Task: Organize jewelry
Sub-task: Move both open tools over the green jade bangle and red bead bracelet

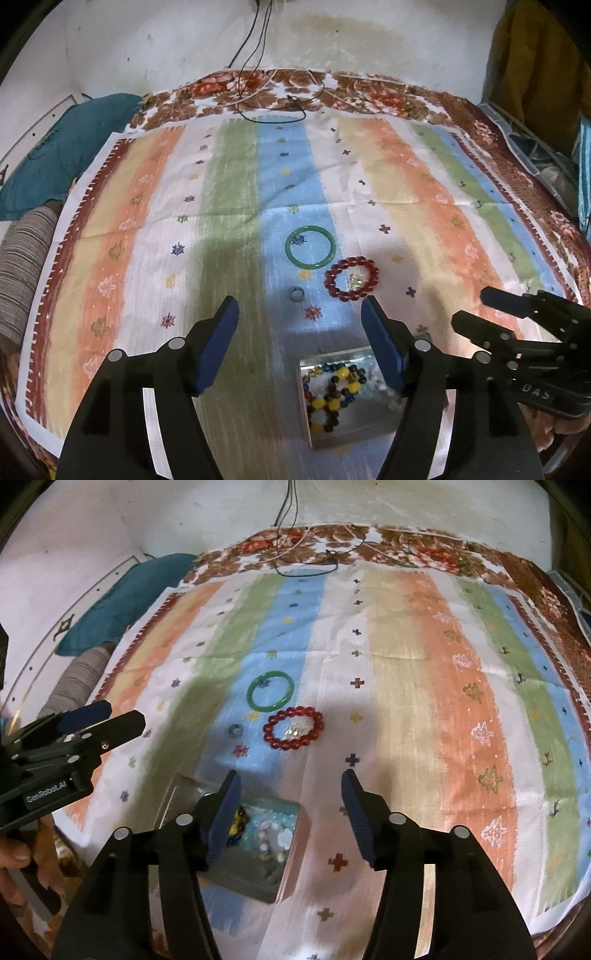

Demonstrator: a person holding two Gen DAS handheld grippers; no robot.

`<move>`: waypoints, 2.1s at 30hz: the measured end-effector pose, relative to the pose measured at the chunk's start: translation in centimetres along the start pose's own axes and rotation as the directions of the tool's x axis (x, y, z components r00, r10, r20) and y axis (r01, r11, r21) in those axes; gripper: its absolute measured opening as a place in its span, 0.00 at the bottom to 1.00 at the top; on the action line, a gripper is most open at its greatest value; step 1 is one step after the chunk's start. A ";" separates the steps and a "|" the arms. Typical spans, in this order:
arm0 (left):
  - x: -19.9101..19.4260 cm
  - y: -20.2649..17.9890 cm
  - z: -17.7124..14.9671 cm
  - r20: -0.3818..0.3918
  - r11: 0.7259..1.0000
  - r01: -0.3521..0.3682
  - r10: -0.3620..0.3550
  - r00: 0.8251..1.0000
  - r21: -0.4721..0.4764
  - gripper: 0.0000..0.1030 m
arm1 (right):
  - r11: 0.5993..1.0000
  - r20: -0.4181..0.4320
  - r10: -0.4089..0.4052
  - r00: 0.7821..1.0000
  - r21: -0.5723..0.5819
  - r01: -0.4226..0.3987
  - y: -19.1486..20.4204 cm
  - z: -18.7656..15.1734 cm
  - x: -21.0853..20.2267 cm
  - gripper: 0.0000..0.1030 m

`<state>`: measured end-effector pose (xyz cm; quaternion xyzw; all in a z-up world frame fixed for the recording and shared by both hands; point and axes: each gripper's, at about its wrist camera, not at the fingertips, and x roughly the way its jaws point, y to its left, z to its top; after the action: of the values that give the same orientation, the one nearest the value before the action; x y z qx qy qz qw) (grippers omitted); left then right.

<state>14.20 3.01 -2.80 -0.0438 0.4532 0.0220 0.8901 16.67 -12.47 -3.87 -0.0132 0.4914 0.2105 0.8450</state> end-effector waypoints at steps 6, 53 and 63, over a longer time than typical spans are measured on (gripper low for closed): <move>2.4 0.6 0.6 -0.049 0.999 -0.001 -0.001 0.999 -0.040 0.69 | 1.000 0.006 0.005 1.000 -0.010 -0.005 -0.1 1.2 0.6 0.67; 11.6 2.1 4.0 -0.157 0.997 -0.035 0.024 0.987 -0.066 0.70 | 0.991 -0.073 -0.127 0.989 -0.044 0.124 -1.9 4.5 9.1 0.71; 13.0 2.0 4.4 -0.175 0.998 -0.035 0.026 0.984 -0.051 0.70 | 0.988 -0.109 -0.149 0.983 -0.066 0.142 -1.8 4.6 10.7 0.71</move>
<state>25.21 5.45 -10.89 -0.0624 0.5293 0.0439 0.8450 25.69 -9.38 -10.79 -0.0854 0.5300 0.1612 0.8282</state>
